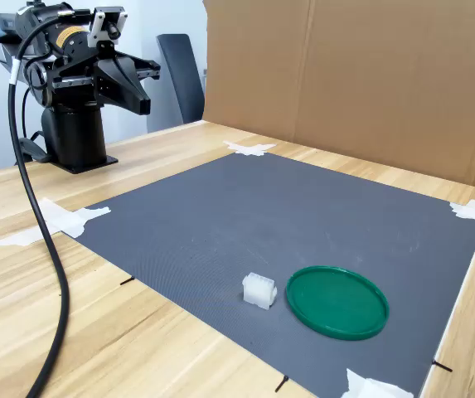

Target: Grasp a white terminal and put it in the green lid.

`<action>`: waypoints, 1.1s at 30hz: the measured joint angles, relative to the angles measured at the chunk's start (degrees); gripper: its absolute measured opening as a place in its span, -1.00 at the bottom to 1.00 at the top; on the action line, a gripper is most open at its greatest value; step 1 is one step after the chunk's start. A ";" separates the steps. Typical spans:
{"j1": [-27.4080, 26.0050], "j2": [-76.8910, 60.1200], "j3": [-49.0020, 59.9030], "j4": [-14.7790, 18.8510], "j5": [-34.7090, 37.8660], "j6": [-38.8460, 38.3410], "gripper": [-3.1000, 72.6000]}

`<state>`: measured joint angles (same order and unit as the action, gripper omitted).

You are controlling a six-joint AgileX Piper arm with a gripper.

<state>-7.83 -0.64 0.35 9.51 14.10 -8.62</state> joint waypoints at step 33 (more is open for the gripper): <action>0.00 0.00 0.00 0.00 -1.67 0.00 -0.99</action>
<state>-7.83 -0.64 0.35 9.51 12.43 -8.62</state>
